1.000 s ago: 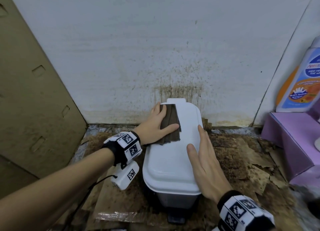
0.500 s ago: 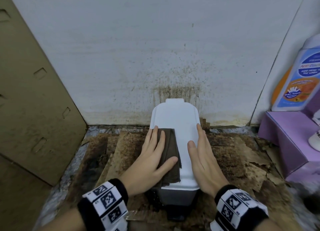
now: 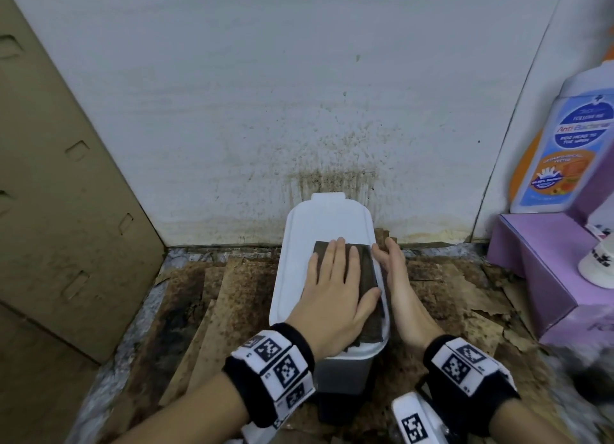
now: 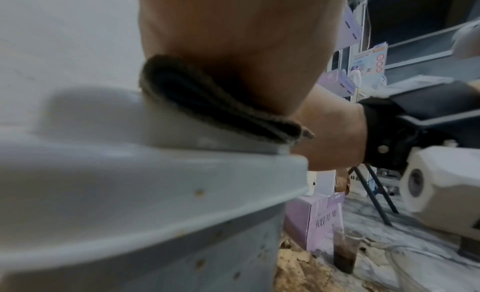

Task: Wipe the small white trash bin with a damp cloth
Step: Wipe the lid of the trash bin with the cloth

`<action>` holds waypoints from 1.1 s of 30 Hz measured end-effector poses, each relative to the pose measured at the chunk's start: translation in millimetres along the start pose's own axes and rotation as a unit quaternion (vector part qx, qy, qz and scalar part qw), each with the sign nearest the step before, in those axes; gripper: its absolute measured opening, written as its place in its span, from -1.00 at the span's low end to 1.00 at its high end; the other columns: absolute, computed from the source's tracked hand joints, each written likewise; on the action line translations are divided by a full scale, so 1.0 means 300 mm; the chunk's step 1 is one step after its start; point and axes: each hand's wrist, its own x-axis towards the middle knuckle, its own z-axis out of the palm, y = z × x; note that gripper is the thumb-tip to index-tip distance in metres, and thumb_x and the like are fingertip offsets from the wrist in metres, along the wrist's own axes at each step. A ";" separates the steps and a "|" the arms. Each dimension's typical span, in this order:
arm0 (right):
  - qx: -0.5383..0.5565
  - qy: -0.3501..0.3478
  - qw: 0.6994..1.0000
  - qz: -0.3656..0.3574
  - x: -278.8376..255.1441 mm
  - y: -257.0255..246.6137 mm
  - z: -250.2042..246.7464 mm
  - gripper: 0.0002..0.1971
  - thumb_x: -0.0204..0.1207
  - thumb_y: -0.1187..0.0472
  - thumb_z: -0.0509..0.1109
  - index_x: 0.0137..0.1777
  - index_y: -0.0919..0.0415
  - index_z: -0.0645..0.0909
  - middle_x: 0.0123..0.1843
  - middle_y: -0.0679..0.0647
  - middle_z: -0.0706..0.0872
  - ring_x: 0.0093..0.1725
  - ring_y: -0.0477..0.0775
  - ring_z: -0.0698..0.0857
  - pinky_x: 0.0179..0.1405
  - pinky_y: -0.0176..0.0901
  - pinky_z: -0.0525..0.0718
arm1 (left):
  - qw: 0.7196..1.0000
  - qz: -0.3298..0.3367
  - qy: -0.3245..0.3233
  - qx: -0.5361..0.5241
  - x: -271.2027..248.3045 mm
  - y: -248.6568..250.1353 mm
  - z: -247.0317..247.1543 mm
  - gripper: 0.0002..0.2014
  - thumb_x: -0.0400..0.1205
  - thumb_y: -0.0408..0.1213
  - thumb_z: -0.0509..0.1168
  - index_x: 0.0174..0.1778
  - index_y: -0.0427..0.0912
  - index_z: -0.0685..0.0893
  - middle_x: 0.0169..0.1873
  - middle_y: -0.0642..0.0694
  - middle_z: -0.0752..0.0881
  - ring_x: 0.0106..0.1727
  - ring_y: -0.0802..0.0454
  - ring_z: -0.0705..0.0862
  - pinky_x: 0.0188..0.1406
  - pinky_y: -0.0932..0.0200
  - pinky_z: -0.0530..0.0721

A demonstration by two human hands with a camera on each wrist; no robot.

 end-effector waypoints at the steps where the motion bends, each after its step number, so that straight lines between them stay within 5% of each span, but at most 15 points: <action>1: -0.005 0.002 1.000 -0.001 0.001 0.000 -0.011 -0.07 0.32 -0.75 -0.20 0.71 -0.45 -0.06 0.79 -0.34 -0.05 0.79 -0.02 -0.20 0.75 0.31 -0.15 | 1.000 0.001 0.000 -0.019 0.006 0.010 -0.002 -0.26 0.79 0.20 -0.32 0.79 -0.20 -0.25 0.78 -0.19 -0.33 0.77 -0.01 -0.43 0.68 -0.04 -0.46; 4: -0.031 0.016 0.999 0.003 -0.011 -0.036 -0.029 -0.11 0.37 -0.72 -0.25 0.71 -0.41 0.01 0.78 -0.31 0.03 0.80 0.00 -0.15 0.75 0.30 -0.14 | 0.986 0.002 -0.012 -0.166 0.003 0.008 -0.042 -0.31 0.86 0.09 -0.17 0.79 -0.15 -0.29 0.78 -0.05 -0.34 0.75 0.14 -0.40 0.71 0.10 -0.39; 7: -0.118 0.057 0.990 -0.058 -0.046 -0.100 -0.005 -0.37 0.70 -0.38 -0.15 0.73 -0.21 0.01 0.65 -0.34 0.15 0.77 -0.08 -0.09 0.76 0.19 -0.14 | 0.942 -0.029 0.078 -0.326 -0.040 -0.050 -0.093 -0.34 0.87 0.00 -0.03 0.82 -0.07 -0.16 0.79 0.14 -0.12 0.77 0.27 -0.14 0.67 0.33 -0.16; 10: -0.259 0.086 0.945 -0.180 -0.077 -0.125 0.049 -0.52 0.81 -0.10 -0.01 0.67 0.01 0.23 0.65 -0.16 0.29 0.69 -0.13 0.13 0.75 0.12 0.06 | 0.927 -0.069 0.195 -0.314 -0.084 -0.158 -0.090 -0.50 0.86 -0.15 0.05 0.76 -0.08 0.23 0.70 0.06 0.36 0.69 0.16 0.32 0.69 0.14 0.26; 13: -0.349 0.066 0.911 -0.211 -0.077 -0.114 0.133 -0.44 0.80 -0.12 -0.10 0.67 0.13 0.31 0.70 0.02 0.33 0.72 0.00 0.20 0.73 0.01 0.10 | 0.927 -0.077 0.241 -0.275 -0.123 -0.249 -0.041 -0.67 0.84 -0.24 0.07 0.51 -0.08 0.52 0.38 0.04 0.62 0.44 0.13 0.56 0.48 -0.05 0.54; 15: -0.421 0.047 0.880 -0.215 -0.080 -0.094 0.186 -0.30 0.75 -0.19 -0.21 0.72 0.22 0.24 0.75 0.14 0.26 0.76 0.15 0.17 0.74 0.04 0.04 | 0.942 -0.059 0.237 -0.232 -0.140 -0.275 -0.007 -0.70 0.83 -0.25 0.10 0.45 -0.07 0.58 0.38 0.08 0.60 0.45 0.17 0.50 0.51 0.02 0.48; 19: -0.540 0.065 0.813 -0.208 -0.107 -0.047 0.210 -0.21 0.72 -0.29 -0.21 0.75 0.27 0.17 0.77 0.22 0.21 0.77 0.16 0.17 0.76 0.10 0.08 | 0.956 -0.030 0.202 -0.210 -0.145 -0.270 0.020 -0.61 0.85 -0.18 0.10 0.60 -0.06 0.50 0.60 0.16 0.42 0.62 0.31 0.26 0.61 0.47 0.10; 22: -0.557 0.077 0.798 -0.217 -0.111 -0.044 0.196 -0.24 0.74 -0.27 -0.17 0.74 0.26 0.21 0.76 0.23 0.25 0.76 0.14 0.21 0.75 0.08 0.12 | 0.960 -0.024 0.175 -0.217 -0.148 -0.268 0.032 -0.55 0.84 -0.04 0.06 0.68 0.02 0.38 0.66 0.22 0.31 0.68 0.31 0.21 0.71 0.20 0.17; 27: -0.539 0.089 0.815 -0.194 -0.118 -0.035 0.147 -0.29 0.75 -0.19 -0.13 0.76 0.25 0.13 0.79 0.20 0.14 0.79 0.09 0.09 0.77 0.01 0.04 | 0.970 -0.033 0.163 -0.176 -0.152 -0.267 0.024 -0.53 0.84 0.00 0.05 0.70 0.06 0.33 0.69 0.25 0.25 0.69 0.31 0.18 0.71 0.21 0.10; 30: -0.438 0.069 0.879 -0.176 -0.119 -0.030 0.120 -0.33 0.79 -0.14 -0.04 0.79 0.17 -0.06 0.83 0.03 -0.12 0.79 -0.10 -0.18 0.70 -0.25 -0.17 | 0.965 -0.037 0.160 -0.207 -0.152 -0.264 0.028 -0.52 0.85 -0.01 0.04 0.72 0.05 0.32 0.69 0.26 0.23 0.69 0.32 0.17 0.72 0.18 0.15; 33: -0.336 0.035 0.929 -0.151 -0.118 -0.031 0.096 -0.30 0.79 -0.10 0.04 0.79 0.07 -0.20 0.80 -0.15 -0.29 0.74 -0.27 -0.28 0.60 -0.42 -0.25 | 0.959 -0.036 0.168 -0.224 -0.150 -0.263 0.034 -0.53 0.85 -0.05 0.06 0.71 0.01 0.34 0.69 0.26 0.24 0.69 0.33 0.18 0.65 0.37 0.10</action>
